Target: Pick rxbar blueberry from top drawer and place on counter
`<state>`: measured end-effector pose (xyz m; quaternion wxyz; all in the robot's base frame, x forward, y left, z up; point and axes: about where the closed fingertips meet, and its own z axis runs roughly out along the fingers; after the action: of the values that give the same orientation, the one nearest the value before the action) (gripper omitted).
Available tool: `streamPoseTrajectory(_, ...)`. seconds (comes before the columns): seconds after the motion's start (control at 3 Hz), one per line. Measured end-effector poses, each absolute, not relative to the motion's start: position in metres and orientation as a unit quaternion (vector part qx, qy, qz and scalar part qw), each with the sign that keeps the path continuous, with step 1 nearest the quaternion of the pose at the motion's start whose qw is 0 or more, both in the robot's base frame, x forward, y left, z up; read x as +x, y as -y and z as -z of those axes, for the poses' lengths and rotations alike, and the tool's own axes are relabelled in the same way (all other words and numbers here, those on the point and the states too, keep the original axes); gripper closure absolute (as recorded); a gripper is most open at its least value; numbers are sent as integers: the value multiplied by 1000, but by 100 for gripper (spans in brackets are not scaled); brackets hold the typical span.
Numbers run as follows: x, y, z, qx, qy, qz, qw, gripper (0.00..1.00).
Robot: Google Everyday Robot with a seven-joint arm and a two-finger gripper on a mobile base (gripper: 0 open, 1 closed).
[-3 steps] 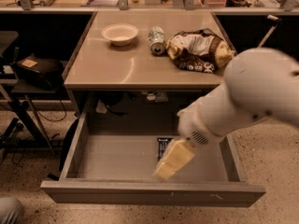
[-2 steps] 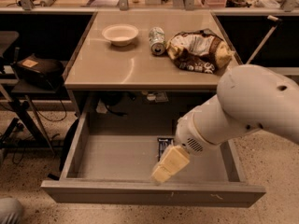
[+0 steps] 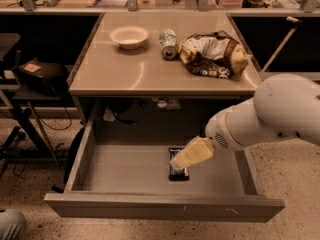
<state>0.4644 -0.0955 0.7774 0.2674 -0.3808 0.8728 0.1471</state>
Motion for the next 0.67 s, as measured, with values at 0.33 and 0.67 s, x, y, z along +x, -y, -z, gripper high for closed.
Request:
streamPoseTrajectory(0.33,528,132,-767,-302,-890,-125,319,0)
streamPoseTrajectory(0.67,629,163,-704,-242,-904,-88,340,0)
